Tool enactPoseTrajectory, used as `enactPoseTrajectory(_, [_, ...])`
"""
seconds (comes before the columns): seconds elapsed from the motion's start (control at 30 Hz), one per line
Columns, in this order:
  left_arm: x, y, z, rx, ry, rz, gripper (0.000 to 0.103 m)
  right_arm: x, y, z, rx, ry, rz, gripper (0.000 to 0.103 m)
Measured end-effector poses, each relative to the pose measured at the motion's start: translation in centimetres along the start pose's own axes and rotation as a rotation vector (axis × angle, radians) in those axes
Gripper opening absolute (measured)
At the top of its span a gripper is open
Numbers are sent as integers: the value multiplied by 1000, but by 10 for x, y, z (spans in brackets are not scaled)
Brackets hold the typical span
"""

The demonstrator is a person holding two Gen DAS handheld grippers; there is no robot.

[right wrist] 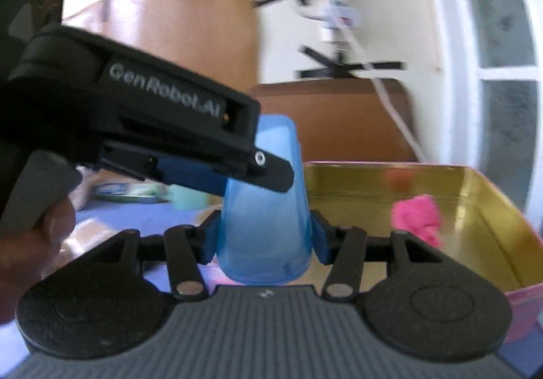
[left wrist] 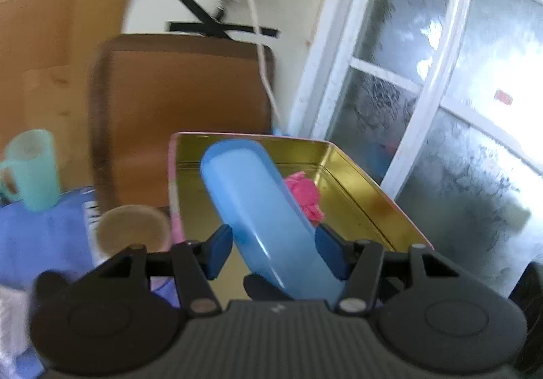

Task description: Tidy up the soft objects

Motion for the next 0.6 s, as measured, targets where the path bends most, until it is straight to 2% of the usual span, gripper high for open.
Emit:
enactPoseTrajectory(0.13, [0,-35,14,11,-9,-34,54,-4,-16,27,-75,-13,-29,57])
enactPoseTrajectory(0.27, [-9,-32,3,33,17,-46,54,-14,-29,36,-142,-7,-62,62])
enactPoseTrajectory(0.37, [-18,3,-12,3,64,-7,56,-15,-20,44,-137,-49,-26,62])
enactPoseTrajectory(0.43, [-32,31,-32,2,80,21,56,-12,-10,42,-120,-67,8,48])
enactPoseTrajectory(0.53, [-66,79,-73,70,98,46,56,-3,-4,25,-49,-70,32,34])
enactPoseTrajectory(0.6, [-97,110,-105,156,130,45,56,0,-3,4,40,-52,21,33])
Point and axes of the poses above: each gripper's, at about its wrist camera, not at the fingertips, and y roughly against the way its jaws point, z to its right, x to its top, the point moved 4 cm from there along -y, roughly the way its jaws point, and after that the axes turned 4 degrees about x, right-handed, at the moved point
